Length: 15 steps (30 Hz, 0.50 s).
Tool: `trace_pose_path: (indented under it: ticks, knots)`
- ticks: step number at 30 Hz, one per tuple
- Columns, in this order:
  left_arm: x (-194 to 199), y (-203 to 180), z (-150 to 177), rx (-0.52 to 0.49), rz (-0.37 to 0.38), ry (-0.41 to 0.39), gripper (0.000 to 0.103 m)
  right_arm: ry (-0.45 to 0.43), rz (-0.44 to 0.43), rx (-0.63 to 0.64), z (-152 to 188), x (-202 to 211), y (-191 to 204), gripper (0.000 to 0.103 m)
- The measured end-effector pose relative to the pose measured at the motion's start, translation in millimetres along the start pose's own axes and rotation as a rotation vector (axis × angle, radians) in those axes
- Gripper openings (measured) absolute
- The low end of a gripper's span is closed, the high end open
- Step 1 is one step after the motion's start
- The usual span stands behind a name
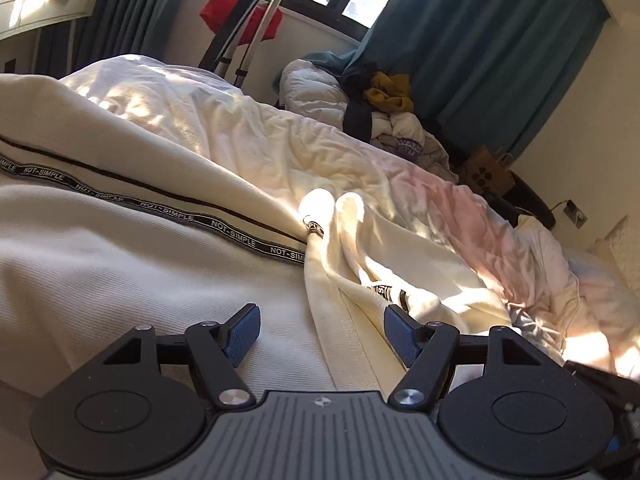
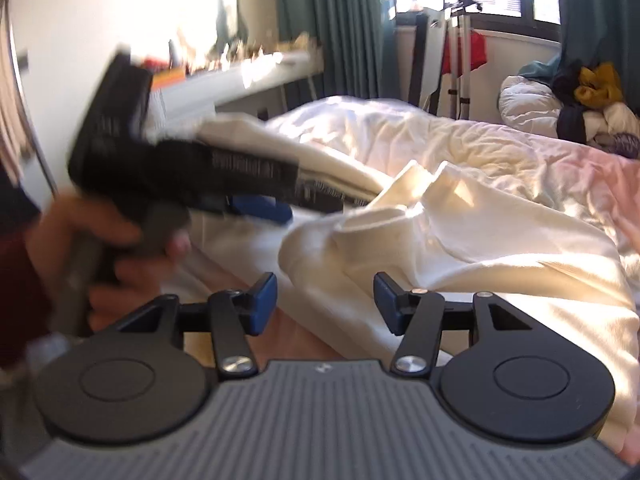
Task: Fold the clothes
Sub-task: 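Lower the held cuff onto the folded pants and open the right gripper, then move the open left gripper over the sweatpants waistband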
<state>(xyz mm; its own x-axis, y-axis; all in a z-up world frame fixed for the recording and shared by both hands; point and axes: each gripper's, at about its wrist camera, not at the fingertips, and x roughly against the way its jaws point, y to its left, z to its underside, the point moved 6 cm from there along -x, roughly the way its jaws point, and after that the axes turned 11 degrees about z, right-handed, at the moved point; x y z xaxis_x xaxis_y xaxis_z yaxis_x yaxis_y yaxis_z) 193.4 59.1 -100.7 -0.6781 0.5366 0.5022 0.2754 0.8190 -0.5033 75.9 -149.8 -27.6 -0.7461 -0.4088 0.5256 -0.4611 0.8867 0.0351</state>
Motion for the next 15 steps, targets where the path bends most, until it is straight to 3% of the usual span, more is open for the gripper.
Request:
trace_pose_path:
  ticks: [4,7,10,15]
  knots:
    - [-10,5,9,-0.069,-0.117,0.061,0.068,-0.049,0.083,-0.005,-11,1,-27,0.056]
    - [-13,4,15,-0.115,-0.144,0.084,0.067,0.003,0.132,-0.051,-4,-17,-49,0.057]
    - [-16,0,18,-0.160,-0.180,0.100,0.067,0.048,0.103,-0.071,6,-34,-52,0.057]
    - [-14,-1,18,-0.161,-0.185,0.092,0.067,-0.009,-0.023,0.062,7,-41,-18,0.056]
